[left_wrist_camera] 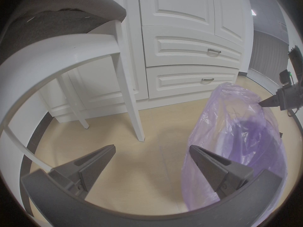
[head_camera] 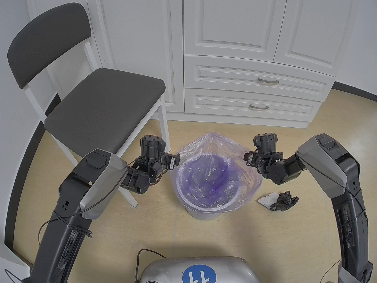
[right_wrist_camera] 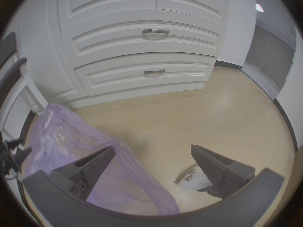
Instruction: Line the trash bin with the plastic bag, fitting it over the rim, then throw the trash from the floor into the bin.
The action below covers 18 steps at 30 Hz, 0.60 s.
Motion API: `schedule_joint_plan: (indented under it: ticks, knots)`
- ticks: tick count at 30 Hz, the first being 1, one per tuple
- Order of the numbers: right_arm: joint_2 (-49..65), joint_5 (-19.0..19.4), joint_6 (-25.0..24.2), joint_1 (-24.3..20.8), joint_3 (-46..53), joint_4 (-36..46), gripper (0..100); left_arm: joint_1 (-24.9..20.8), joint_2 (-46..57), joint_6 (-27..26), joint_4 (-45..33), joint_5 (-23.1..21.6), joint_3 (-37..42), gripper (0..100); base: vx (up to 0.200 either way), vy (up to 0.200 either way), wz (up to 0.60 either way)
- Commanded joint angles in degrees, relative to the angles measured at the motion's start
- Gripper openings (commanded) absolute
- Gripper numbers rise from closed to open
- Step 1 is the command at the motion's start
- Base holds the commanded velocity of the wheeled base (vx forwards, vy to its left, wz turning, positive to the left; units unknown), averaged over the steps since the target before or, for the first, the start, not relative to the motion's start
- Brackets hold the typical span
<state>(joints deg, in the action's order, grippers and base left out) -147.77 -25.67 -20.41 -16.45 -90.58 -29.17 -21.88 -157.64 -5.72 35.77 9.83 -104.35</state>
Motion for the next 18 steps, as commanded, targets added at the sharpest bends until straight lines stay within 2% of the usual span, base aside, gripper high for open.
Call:
schedule_joint_plan:
  ticks: [1, 9, 18]
  knots:
    - [-2.7, 0.3, -2.2, -0.4, -2.9, -0.1, 100, 1.1, -1.5, -0.1, -0.2, 0.3, -2.0, 100, 0.000, 0.000, 0.00]
    - [-6.6, 1.5, -6.5, -0.8, -9.0, 0.5, 100, 2.5, -3.6, -1.1, -1.0, 0.3, -5.3, 100, 0.000, 0.000, 0.00]
    - [-9.7, 1.9, -7.8, -0.4, -13.8, 1.0, 100, 2.6, -7.7, -1.8, -2.6, 0.7, -10.2, 100, 0.000, 0.000, 0.00]
